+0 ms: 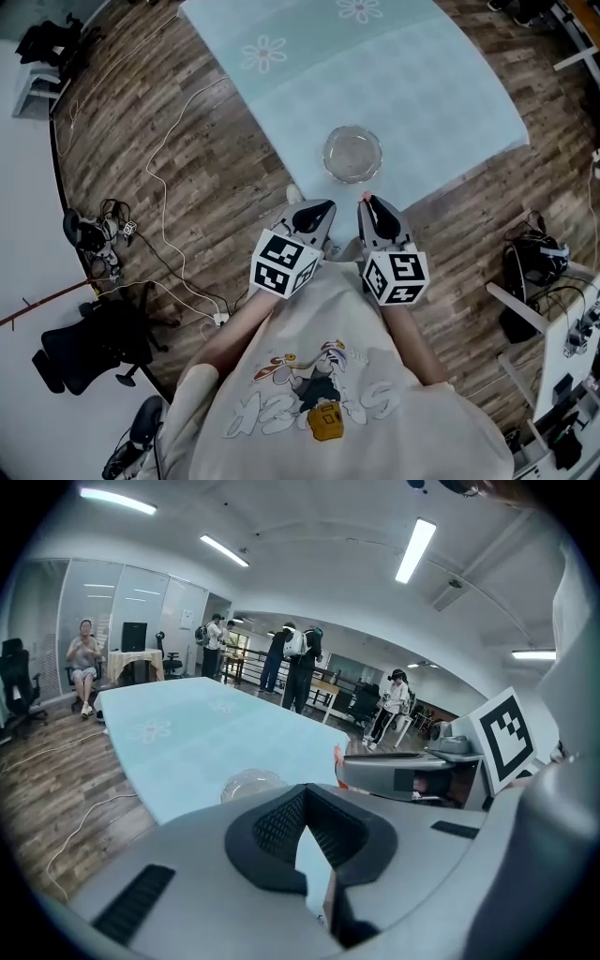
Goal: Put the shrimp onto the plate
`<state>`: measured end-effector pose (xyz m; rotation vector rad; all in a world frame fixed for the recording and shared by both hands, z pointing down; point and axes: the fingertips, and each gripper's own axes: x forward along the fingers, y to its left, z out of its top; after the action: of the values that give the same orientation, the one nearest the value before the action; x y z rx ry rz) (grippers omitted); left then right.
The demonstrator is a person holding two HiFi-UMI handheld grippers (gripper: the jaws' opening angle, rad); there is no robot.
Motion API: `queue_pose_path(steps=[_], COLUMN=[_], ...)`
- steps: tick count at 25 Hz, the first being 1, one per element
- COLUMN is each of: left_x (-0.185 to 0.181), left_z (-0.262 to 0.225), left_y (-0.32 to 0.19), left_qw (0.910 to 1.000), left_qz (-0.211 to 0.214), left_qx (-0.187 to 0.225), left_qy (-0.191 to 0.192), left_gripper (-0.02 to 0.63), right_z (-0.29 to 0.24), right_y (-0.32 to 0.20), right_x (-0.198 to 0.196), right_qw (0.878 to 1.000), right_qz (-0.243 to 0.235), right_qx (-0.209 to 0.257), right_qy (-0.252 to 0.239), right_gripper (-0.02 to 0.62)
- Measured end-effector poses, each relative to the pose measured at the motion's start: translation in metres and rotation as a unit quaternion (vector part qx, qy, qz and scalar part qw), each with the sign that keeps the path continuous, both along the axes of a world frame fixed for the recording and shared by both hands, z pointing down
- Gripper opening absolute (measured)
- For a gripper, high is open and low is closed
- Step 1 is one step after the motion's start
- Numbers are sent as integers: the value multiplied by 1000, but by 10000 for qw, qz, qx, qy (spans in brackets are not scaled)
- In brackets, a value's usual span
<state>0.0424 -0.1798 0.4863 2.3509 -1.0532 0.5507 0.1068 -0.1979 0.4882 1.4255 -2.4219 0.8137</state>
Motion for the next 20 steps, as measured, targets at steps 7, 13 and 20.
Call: queue_pose_path(steps=[7,13,20], left_x=[9,-1,-3], left_z=[21,54,81], left_y=[-15,-23,-31], left_qw=[9994,9980,9955], left_qz=[158,95,49], left_qx=[-312,-630,-930], left_qy=[30,56,163], left_gripper=[8,8,8], right_z=[27,58,95], right_y=[-16,-29,-41], right_x=[2,2,2], right_qw=[9994,9978,9943], right_qz=[16,84,-29], right_qx=[-250,-522,-733], right_qy=[238,389,769], right_gripper=[78,78,77])
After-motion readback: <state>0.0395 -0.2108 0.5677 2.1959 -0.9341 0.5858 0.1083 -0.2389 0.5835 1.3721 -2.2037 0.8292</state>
